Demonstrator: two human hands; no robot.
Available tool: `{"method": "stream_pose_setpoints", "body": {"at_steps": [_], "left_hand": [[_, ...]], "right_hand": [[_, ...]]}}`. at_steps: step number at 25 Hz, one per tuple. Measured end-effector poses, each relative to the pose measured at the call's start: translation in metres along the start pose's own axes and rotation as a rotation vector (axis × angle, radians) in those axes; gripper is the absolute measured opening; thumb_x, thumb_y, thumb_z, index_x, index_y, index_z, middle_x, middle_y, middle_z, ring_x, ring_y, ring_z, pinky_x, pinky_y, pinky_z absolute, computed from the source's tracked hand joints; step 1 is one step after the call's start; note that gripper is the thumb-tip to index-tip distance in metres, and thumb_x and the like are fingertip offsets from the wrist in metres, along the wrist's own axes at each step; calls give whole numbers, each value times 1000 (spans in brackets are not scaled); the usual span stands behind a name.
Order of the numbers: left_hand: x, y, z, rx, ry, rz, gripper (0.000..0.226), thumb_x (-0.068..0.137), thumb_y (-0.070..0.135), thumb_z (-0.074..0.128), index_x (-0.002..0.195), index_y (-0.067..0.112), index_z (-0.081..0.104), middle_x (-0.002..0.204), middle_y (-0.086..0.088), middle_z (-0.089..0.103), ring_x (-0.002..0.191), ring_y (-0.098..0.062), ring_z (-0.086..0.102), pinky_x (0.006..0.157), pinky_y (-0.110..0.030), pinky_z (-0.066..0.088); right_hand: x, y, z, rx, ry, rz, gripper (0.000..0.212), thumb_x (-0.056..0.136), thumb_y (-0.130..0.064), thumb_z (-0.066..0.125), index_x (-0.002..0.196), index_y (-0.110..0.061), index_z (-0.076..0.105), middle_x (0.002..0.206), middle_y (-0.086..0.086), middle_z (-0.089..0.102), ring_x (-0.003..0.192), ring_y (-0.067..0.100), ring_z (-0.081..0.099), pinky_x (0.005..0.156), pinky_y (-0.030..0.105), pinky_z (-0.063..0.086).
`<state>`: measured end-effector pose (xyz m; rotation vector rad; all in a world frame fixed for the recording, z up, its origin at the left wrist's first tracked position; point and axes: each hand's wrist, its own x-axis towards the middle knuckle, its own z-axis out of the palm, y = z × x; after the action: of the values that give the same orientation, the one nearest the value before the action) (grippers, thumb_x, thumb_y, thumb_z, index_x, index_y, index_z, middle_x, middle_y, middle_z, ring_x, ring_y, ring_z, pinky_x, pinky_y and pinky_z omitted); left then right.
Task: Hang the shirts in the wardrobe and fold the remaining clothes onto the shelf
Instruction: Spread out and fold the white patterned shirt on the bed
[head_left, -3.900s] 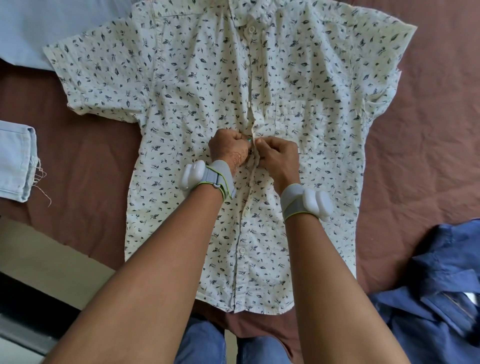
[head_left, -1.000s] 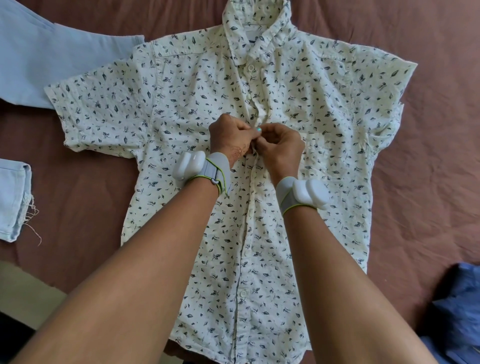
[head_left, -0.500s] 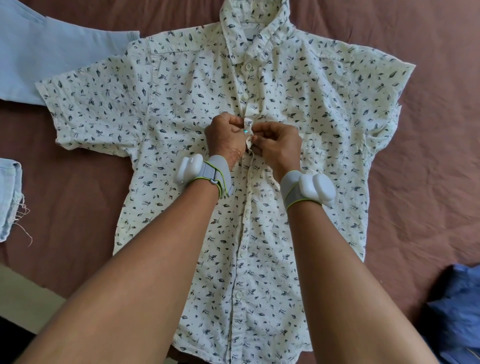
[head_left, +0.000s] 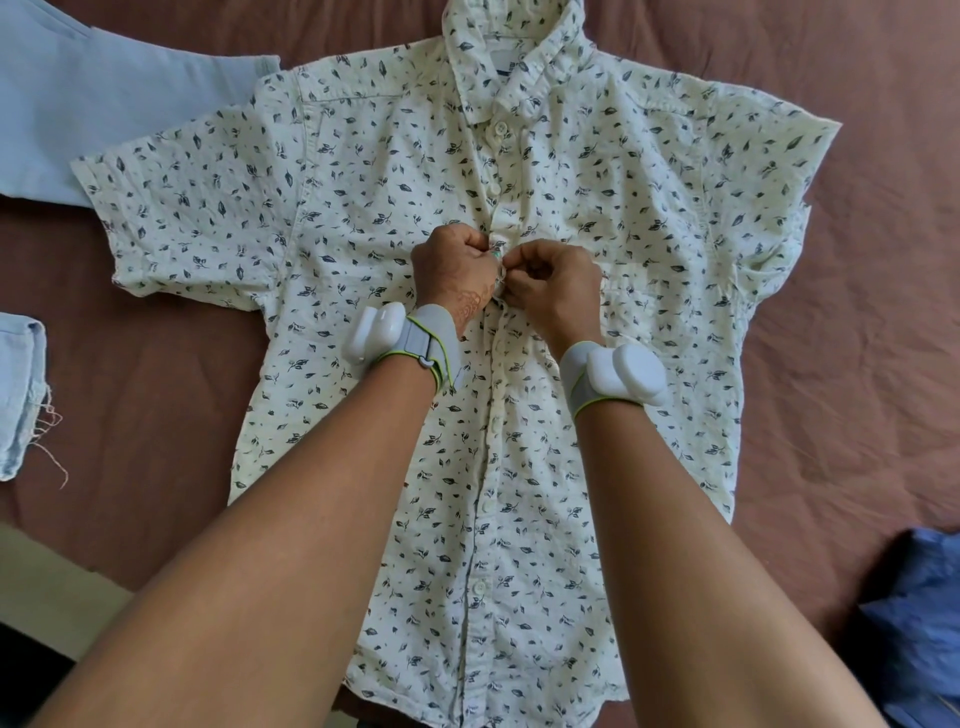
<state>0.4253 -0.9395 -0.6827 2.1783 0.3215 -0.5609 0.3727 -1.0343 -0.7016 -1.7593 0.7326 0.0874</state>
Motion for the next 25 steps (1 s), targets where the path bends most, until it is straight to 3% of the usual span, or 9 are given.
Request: {"method": "stream_pose_setpoints", "body": {"at_steps": [3, 8, 12, 15, 18, 20, 22, 24, 25], "left_hand": [[-1, 0, -1, -32, -23, -8, 20, 77, 13, 75, 96, 7, 73, 81, -11, 74, 78, -25, 71, 76, -34, 60], [3, -2, 3, -43, 1, -38, 15, 72, 9, 77, 86, 5, 74, 83, -14, 74, 76, -31, 72, 74, -41, 60], [2, -1, 5, -48, 16, -60, 20, 79, 6, 72, 100, 4, 72, 95, -12, 74, 86, -23, 70, 80, -32, 58], [-4, -2, 6, -41, 8, -48, 20, 84, 4, 66, 103, 10, 68, 94, -6, 73, 89, -18, 69, 72, -19, 51], [-4, 2, 6, 24, -14, -44, 17, 86, 8, 62, 103, 9, 65, 95, -9, 71, 94, -24, 66, 76, -23, 51], [-5, 7, 4, 201, -37, 23, 20, 90, 19, 58, 106, 7, 61, 103, -15, 67, 99, -31, 62, 80, -31, 50], [-4, 17, -3, 353, 71, 168, 23, 95, 23, 51, 108, 7, 60, 107, -16, 64, 102, -33, 58, 78, -33, 44], [3, 25, -12, 331, 240, 375, 20, 94, 7, 47, 107, 7, 62, 110, -13, 63, 104, -29, 56, 77, -27, 39], [11, 29, -15, 305, 251, 455, 25, 91, -1, 46, 107, 7, 64, 111, -12, 63, 104, -27, 57, 80, -25, 41]], "right_hand": [[-2, -1, 1, -9, 14, -5, 20, 74, 11, 60, 79, -6, 69, 67, 10, 67, 64, 28, 70, 62, 43, 61], [-3, 4, 3, -47, 78, -30, 18, 73, 3, 62, 81, -10, 72, 68, 6, 69, 66, 28, 70, 65, 45, 60], [-8, 2, -2, 10, 25, -19, 7, 82, -15, 75, 86, -10, 75, 71, 8, 73, 63, 22, 70, 68, 37, 61], [-6, -1, -1, 100, 16, 50, 4, 83, 1, 71, 83, -3, 73, 72, 12, 69, 60, 18, 64, 66, 35, 59], [-3, 0, 6, -2, 39, 42, 18, 82, 8, 59, 80, -6, 70, 73, 9, 69, 69, 27, 68, 69, 39, 60], [-4, -2, 11, -196, 112, -63, 21, 77, 8, 52, 84, -5, 67, 81, 10, 68, 79, 29, 64, 70, 30, 51], [-2, -10, 14, -215, 270, -154, 22, 77, 7, 47, 91, -2, 61, 88, 13, 64, 83, 27, 57, 70, 25, 38], [7, -22, 14, -203, 380, -285, 18, 81, 2, 52, 96, -1, 61, 94, 14, 60, 87, 26, 54, 72, 20, 32], [14, -27, 14, -256, 359, -350, 17, 83, -2, 57, 99, -1, 63, 97, 15, 59, 91, 27, 53, 75, 20, 31]]}}
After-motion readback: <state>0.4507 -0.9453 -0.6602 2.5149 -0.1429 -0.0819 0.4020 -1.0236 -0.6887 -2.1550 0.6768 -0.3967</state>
